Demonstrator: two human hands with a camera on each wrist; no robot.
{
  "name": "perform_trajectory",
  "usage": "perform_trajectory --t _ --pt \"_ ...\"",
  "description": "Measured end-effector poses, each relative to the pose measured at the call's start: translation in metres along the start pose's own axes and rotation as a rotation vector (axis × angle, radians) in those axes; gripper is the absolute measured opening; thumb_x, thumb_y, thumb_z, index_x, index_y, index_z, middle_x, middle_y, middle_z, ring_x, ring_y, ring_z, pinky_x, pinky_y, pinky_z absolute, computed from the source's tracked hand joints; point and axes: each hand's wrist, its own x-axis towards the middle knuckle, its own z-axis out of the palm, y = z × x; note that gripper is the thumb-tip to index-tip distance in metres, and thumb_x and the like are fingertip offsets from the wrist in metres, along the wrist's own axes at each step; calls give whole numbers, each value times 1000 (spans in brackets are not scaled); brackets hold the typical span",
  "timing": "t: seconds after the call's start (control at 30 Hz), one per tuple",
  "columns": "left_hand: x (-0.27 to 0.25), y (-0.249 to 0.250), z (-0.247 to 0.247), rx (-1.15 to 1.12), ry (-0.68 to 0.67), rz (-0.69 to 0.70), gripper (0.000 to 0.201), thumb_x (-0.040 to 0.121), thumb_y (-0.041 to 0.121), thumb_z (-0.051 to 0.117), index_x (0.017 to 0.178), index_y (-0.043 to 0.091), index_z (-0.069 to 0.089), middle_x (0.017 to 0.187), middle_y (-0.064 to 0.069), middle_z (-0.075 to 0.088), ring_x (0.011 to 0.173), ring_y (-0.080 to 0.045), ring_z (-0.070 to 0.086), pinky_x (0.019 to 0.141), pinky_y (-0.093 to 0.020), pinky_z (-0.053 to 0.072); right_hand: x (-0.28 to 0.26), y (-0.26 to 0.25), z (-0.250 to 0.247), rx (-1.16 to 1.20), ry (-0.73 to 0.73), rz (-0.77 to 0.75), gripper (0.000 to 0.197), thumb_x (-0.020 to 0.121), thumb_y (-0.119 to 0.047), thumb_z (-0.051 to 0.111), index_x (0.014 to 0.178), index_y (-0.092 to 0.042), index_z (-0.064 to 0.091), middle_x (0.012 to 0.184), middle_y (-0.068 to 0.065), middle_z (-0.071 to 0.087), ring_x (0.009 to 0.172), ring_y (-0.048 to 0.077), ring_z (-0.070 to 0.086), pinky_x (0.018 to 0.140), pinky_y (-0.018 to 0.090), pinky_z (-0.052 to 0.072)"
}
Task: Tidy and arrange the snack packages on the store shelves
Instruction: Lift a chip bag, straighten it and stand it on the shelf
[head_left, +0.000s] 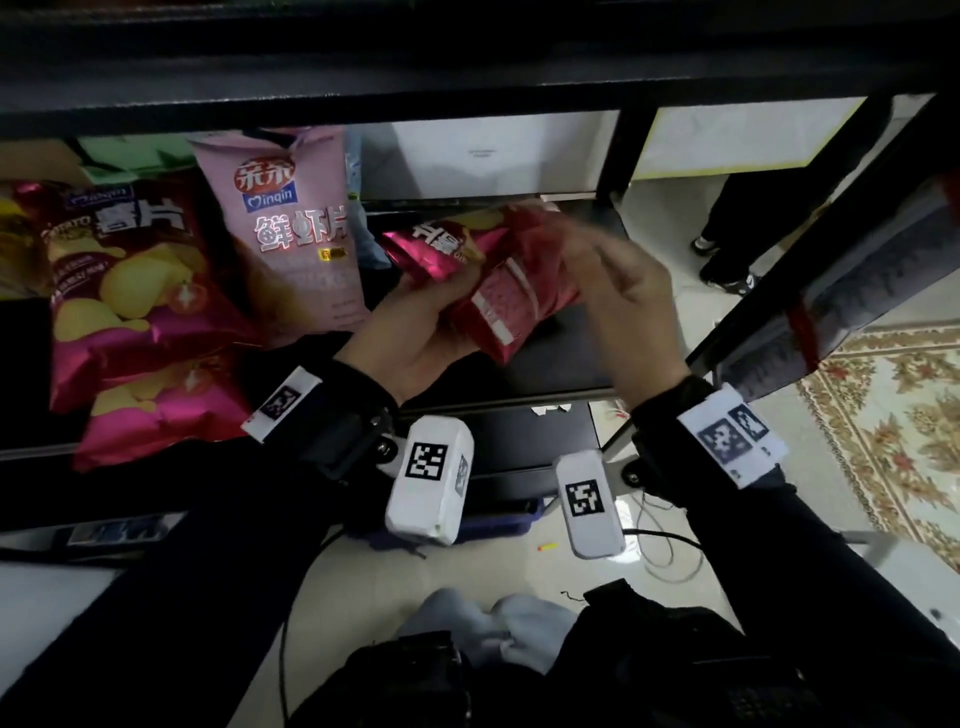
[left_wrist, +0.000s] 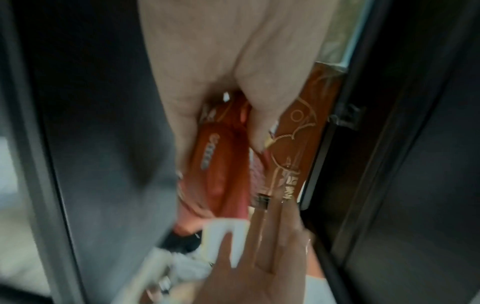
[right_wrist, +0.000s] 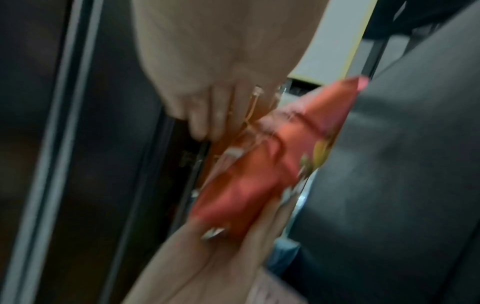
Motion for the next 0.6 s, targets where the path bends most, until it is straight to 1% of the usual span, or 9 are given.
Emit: perform_trajectory --t 0.07,0.13,0.2,0.27,0.33,0.4,0.47,0.53,0.6 --pt "-1 -1 -8 124 -22 24 37 88 10 57 124 14 57 109 -1 72 98 -16 69 76 -37 59 8 5 -10 -13 33 80 35 89 -9 63 118 -25 51 115 -9 61 103 -7 59 90 16 47" --pt "-3 0 -14 206 -87 36 33 82 16 61 115 19 61 105 2 73 98 -14 69 78 -35 59 14 12 -18 55 -30 181 46 80 -16 73 115 -30 46 103 -17 63 94 -7 63 82 17 51" --pt "-5 2 -15 205 -100 54 35 82 20 59 117 19 59 107 2 73 101 -15 68 81 -37 58 18 17 -25 55 -89 270 65 69 -30 77 125 -25 44 103 -11 67 94 0 66 79 20 53" --pt "-7 2 -13 146 -91 79 41 84 23 55 125 18 54 115 -1 69 109 -18 65 89 -40 55 21 18 -30 58 -136 337 87 60 -34 79 135 -19 38 107 -10 67 97 4 67 78 23 56" --pt "-8 0 -8 139 -81 82 48 86 27 57 132 16 50 126 -6 64 117 -23 61 95 -42 52 20 21 -29 55 -124 295 74 60 -26 82 124 -24 44 100 -13 69 93 3 68 72 22 56" --pt "-8 -4 -2 273 -57 96 46 84 23 67 128 15 53 123 -7 66 111 -21 65 91 -37 55 17 25 -22 45 -28 257 75 62 -17 86 125 -22 44 106 -8 68 98 6 67 80 27 56" --pt "-7 -6 0 462 29 148 48 79 8 74 124 10 55 119 -11 68 108 -22 66 92 -37 54 13 29 -15 15 54 282 90 63 -12 87 136 -14 35 123 4 60 112 15 61 97 40 51" --pt "-6 -4 -5 555 128 174 54 78 0 73 127 1 52 121 -16 65 113 -28 63 100 -44 49 11 32 -10 -19 34 367 105 61 -20 88 144 -15 24 137 11 48 125 25 50 105 48 42" --pt "-5 1 -12 616 153 182 55 78 -1 73 128 -2 51 123 -18 64 115 -30 61 103 -48 47 12 26 -12 -317 -15 357 115 59 -35 88 149 -21 18 149 11 32 137 26 33 112 52 30"
